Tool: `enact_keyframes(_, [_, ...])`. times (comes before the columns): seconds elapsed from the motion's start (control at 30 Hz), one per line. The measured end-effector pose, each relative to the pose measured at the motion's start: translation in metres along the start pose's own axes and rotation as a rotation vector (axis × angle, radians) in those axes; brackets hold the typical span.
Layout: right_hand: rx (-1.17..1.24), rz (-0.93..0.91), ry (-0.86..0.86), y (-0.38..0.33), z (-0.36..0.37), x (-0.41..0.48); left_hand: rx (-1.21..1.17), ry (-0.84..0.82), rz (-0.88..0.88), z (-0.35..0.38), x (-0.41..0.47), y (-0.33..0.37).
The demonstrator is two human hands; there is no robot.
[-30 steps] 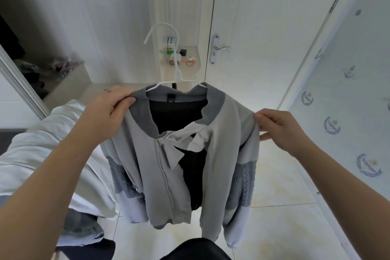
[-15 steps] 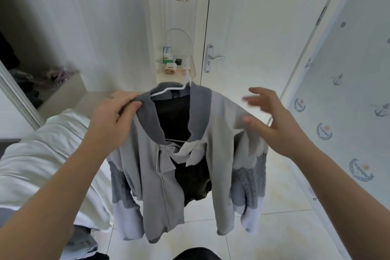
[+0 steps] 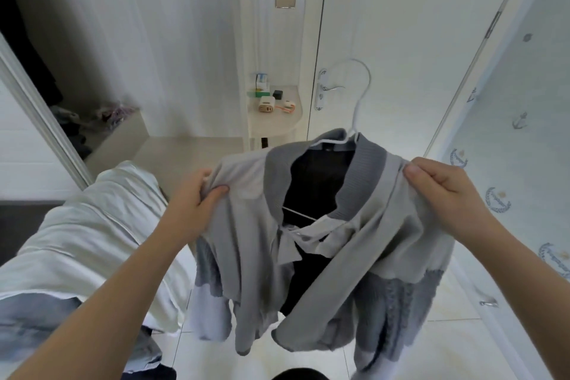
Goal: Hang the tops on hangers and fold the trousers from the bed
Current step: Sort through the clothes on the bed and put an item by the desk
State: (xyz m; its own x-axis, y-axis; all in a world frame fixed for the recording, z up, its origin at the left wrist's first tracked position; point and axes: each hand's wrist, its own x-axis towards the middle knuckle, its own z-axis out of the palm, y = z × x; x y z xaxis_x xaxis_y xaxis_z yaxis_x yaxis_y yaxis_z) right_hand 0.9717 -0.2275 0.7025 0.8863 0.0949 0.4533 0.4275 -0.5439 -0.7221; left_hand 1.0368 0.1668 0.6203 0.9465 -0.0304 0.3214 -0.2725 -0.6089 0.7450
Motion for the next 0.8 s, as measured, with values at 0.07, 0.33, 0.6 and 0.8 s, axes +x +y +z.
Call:
enact_keyframes(0.07, [0.046, 0.058, -0.017, 0.007, -0.002, -0.003, 0.069, 0.045, 0.024, -0.003, 0.001, -0.006])
enact_keyframes(0.33, [-0.033, 0.123, -0.234, 0.008, 0.002, -0.005, -0.028, 0.169, 0.218, -0.048, 0.026, 0.033])
enact_keyframes(0.6, [0.024, 0.008, 0.007, 0.011, 0.013, -0.011, -0.005, -0.136, -0.03, -0.049, 0.036, 0.034])
enact_keyframes(0.8, [0.002, -0.014, -0.081, -0.001, 0.032, 0.005, -0.012, -0.212, 0.239, -0.021, 0.015, 0.053])
